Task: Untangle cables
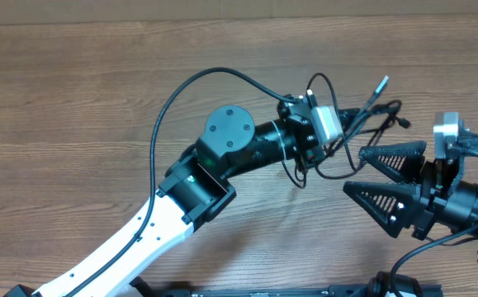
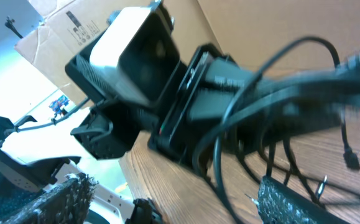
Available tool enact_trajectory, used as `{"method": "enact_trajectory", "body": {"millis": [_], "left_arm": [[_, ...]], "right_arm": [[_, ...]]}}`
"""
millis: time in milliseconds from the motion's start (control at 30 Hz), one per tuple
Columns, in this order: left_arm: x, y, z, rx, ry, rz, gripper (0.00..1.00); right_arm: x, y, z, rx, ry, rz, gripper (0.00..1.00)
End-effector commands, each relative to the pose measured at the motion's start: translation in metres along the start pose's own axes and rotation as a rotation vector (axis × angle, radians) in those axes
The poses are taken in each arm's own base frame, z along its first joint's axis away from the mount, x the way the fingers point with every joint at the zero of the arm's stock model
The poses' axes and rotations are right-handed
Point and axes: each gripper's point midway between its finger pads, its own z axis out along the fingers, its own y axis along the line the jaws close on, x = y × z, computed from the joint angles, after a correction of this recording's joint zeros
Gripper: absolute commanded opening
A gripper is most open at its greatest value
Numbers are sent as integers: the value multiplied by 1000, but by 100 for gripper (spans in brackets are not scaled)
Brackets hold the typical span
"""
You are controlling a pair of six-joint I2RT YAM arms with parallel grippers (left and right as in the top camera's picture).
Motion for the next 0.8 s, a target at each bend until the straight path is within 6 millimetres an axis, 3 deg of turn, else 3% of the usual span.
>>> {"method": "enact_trajectory", "body": {"millis": [0,167,433,767], "left_arm": [[-17,-15,4,48,-41,68,4],[-17,-22,7,62,-43,78,4],[-15,-23,7,66,-37,75,4],[-17,-30,7,106,-48,106,4]], "right_arm": [[-4,7,-1,-25,-10,36,83],[-9,7,-1,-23,-21,32,77],[-13,7,-1,-23,-29,28,46],[-14,-3,-1,22,-33,44,45]]}}
